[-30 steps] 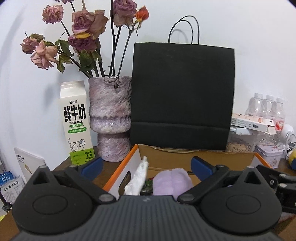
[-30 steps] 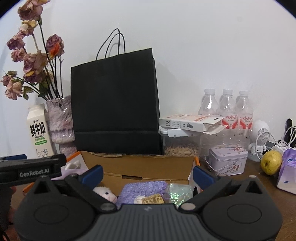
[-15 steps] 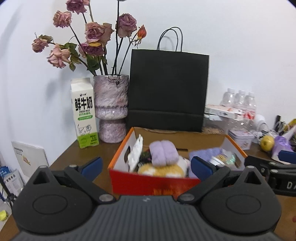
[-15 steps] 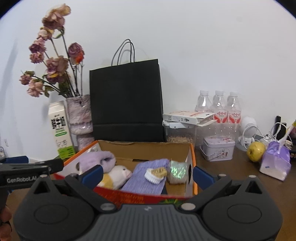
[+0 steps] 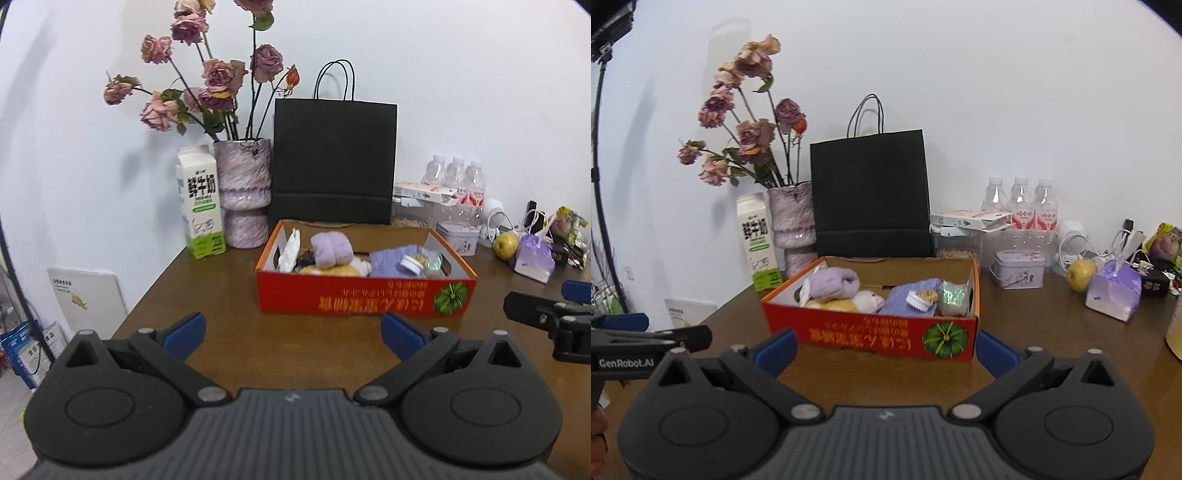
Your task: Organize objects
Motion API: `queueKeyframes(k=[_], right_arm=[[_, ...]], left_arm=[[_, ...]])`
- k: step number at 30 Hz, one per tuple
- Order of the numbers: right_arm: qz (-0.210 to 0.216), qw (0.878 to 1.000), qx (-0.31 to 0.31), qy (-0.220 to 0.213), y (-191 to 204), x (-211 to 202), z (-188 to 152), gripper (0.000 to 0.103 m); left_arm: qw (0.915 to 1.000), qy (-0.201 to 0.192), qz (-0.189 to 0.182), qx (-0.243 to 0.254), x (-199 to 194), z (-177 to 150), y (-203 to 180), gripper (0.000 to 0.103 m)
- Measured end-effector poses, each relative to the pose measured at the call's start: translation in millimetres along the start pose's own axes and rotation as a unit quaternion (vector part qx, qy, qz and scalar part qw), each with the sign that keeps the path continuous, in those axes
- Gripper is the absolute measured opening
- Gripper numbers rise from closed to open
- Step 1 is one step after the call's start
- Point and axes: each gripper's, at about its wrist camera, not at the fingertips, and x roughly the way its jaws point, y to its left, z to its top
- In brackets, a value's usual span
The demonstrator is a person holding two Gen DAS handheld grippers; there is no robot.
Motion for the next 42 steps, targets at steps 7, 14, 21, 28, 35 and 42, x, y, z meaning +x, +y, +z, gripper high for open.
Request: queueKeyframes(k=[7, 14, 21, 28, 35, 42], right_arm=[[-0.004, 1.000, -0.002, 0.005, 7.0, -37.6, -17.3, 0.103], [-0.003, 1.000, -0.002, 0.011, 8.7, -55.0, -29.8, 0.103], [-0.006, 1.000, -0.001, 0.011, 7.4, -62.5, -33.6, 0.103], [-0.006, 1.000, 0.000, 0.012, 7.2, -63.8, -34.8, 0.103], [-0.006, 1.000, -0.001, 0.012, 7.0, -64.3, -35.4, 0.103], [-0.006, 1.000, -0.001, 0.012, 6.9, -63.8, -34.8, 0.103]], left_arm=[[0.9997, 0.023, 0.004, 0.001, -31.1, -27.6, 6.0, 0.103], [0.9994, 0.034, 0.005, -0.004, -48.5, -43.4, 8.4, 0.103], [0.9994, 0.033, 0.004, -0.002, -58.4, -48.1, 6.7, 0.103], [0.9994, 0.033, 0.005, -0.001, -60.7, -48.8, 5.8, 0.103], [0.9994, 0.034, 0.006, -0.003, -61.9, -48.6, 6.5, 0.103], [0.9994, 0.033, 0.005, -0.003, -62.0, -47.6, 7.1, 0.103]])
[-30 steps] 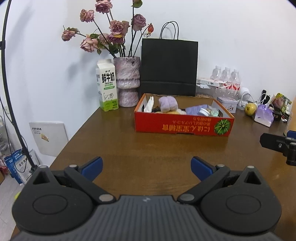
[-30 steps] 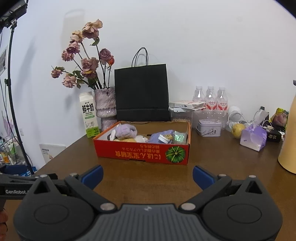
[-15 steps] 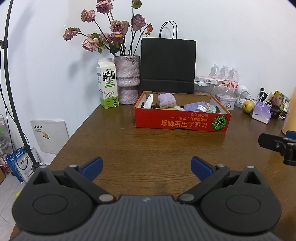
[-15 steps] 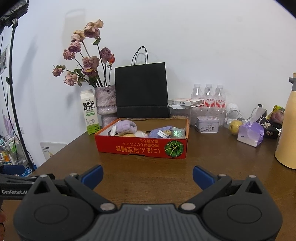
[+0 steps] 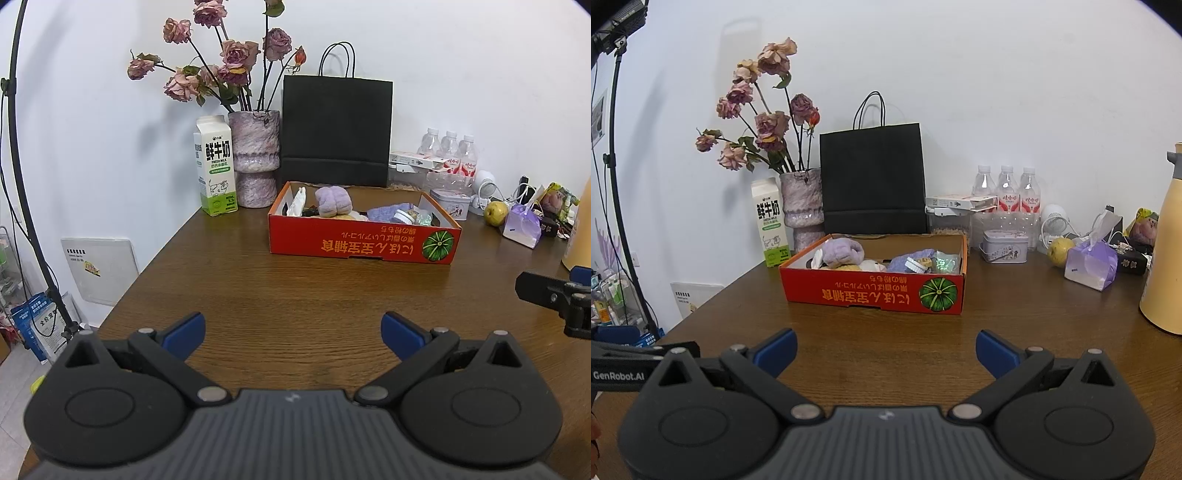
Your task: Organize objects
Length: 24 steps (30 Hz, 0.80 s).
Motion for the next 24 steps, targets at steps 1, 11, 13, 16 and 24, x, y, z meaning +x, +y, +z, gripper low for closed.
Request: queueKeyframes(k=[1, 11, 13, 16, 24], right_arm=[[0.000, 1.000, 0.000, 0.000, 0.0, -0.3, -0.2, 0.103], [0.000, 1.000, 0.000, 0.000, -0.5, -0.6, -0.3, 0.103], [0.001, 1.000, 0.000, 0.000, -0.5, -0.9, -0.6, 0.103], [0.001, 1.000, 0.000, 0.000, -0.4, -0.6, -0.8, 0.103], [0.000, 1.000, 0.000, 0.000, 0.2, 0.2, -0.3, 0.103]], left_arm=[[1.0000, 0.000, 0.000, 0.000, -0.4, 0.1, 0.1, 0.103], [1.0000, 0.001, -0.001, -0.001, -0.3, 1.1, -0.8, 0.103], [1.0000, 0.001, -0.001, -0.001, -0.1, 1.1, -0.7, 0.103], [1.0000, 0.001, -0.001, -0.001, -0.2, 1.2, -0.7, 0.103], [1.0000, 0.001, 0.001, 0.000, -1.0, 2.0, -0.8, 0.103]])
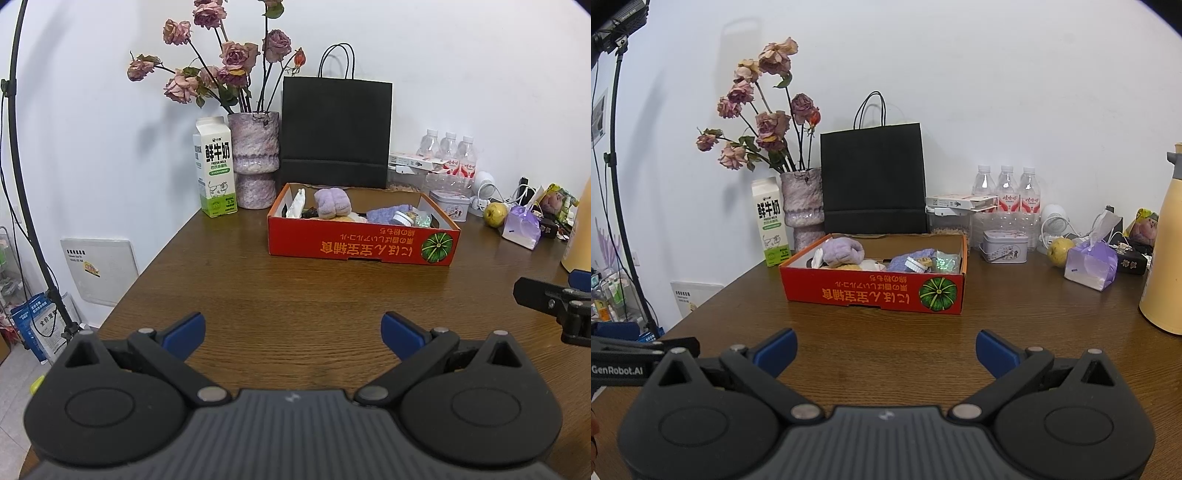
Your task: Organize objects
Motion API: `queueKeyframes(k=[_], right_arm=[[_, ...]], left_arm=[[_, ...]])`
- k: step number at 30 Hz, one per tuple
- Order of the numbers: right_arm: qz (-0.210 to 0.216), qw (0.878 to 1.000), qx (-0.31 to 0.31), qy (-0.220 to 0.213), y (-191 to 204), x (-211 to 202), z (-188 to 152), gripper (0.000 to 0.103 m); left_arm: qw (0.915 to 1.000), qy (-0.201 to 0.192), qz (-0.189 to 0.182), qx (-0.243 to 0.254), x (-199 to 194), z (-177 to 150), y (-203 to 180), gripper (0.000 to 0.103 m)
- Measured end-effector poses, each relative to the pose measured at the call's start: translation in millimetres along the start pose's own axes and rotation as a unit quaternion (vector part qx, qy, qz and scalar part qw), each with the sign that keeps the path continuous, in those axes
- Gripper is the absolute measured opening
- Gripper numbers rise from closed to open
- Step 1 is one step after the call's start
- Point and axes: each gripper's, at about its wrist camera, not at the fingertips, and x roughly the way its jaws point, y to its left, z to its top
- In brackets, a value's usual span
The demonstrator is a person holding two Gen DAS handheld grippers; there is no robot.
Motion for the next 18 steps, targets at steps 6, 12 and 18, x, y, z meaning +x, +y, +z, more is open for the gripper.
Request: queueKeyframes(k=[6, 12, 18], right_arm=[[0.000, 1.000, 0.000, 0.000, -0.2, 0.1, -0.1, 0.103], [0.000, 1.000, 0.000, 0.000, 0.0, -0.3, -0.6, 0.103], [0.000, 1.000, 0.000, 0.000, -0.3, -0.1, -1.0, 0.103]], left_arm=[[1.0000, 0.001, 0.000, -0.001, -0.3, 1.8, -0.6, 0.103], [1.0000, -0.002, 0.000, -0.003, -1.3, 1.5, -0.2, 0.103], [1.0000, -0.004, -0.008, -0.001, -1.3, 0.2, -0.7, 0.103]])
